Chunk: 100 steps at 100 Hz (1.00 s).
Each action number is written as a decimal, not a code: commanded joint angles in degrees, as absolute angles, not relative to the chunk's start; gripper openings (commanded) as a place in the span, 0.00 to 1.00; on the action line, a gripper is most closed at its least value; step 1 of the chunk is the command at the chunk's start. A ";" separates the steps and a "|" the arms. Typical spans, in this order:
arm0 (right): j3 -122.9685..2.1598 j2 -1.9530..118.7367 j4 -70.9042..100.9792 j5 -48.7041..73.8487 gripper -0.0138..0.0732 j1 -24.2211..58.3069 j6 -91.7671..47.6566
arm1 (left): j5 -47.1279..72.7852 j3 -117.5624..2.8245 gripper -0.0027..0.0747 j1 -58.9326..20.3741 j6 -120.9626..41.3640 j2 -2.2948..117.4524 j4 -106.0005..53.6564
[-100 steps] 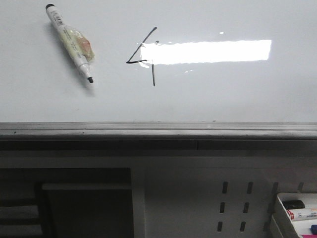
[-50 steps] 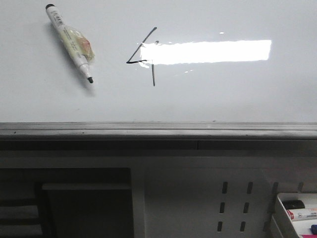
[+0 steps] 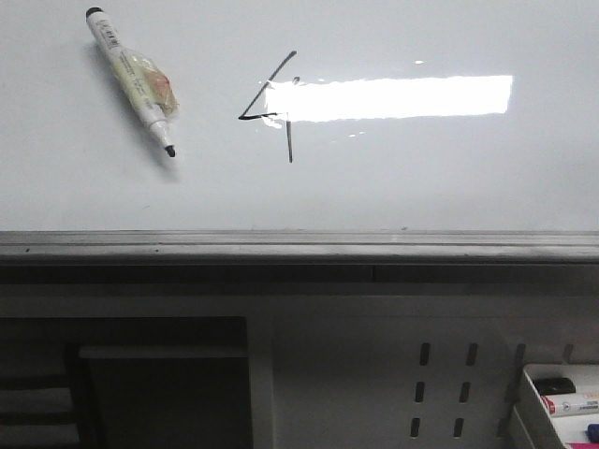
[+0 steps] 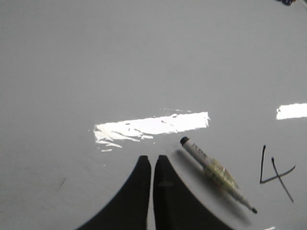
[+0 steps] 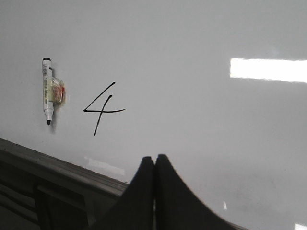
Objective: Write number 4 on whiteboard
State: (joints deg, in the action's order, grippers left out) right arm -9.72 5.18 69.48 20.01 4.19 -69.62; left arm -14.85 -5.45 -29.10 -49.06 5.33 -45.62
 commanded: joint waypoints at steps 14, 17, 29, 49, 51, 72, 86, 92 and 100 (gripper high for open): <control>-11.09 5.67 71.28 18.14 0.08 3.88 -70.17 | -6.97 -4.11 0.01 -14.23 -18.84 5.07 -16.69; -11.09 5.67 71.28 18.14 0.08 3.88 -70.17 | -6.40 -4.11 0.01 -12.62 -17.45 4.47 -15.03; -11.09 5.67 71.28 18.14 0.08 3.88 -70.17 | -6.11 -3.14 0.01 -6.36 -13.75 2.62 -10.64; -11.09 5.67 71.28 18.14 0.08 3.88 -70.17 | -6.11 1.59 0.01 -4.26 -4.80 -0.96 -3.22; -11.09 5.67 71.28 18.14 0.08 3.88 -70.17 | -4.90 1.53 0.01 -4.26 -4.78 -1.50 -3.22; -11.09 5.67 71.28 18.14 0.08 3.88 -70.17 | -2.89 1.53 0.01 -4.26 -4.78 -1.97 -2.99; -11.09 5.67 71.28 18.14 0.08 3.88 -70.17 | -3.12 1.42 0.01 -4.26 -4.78 -1.85 -3.18; -11.09 5.67 71.28 18.14 0.08 3.88 -70.17 | -3.12 1.42 0.01 -4.26 -4.78 -1.85 -3.18; -11.09 5.67 71.28 18.14 0.08 3.88 -70.17 | -3.12 1.42 0.01 -4.26 -4.78 -1.85 -3.18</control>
State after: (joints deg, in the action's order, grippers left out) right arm -9.72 5.18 69.48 20.01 4.19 -69.52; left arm 1.07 -0.14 -4.49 -5.36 -0.29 -3.18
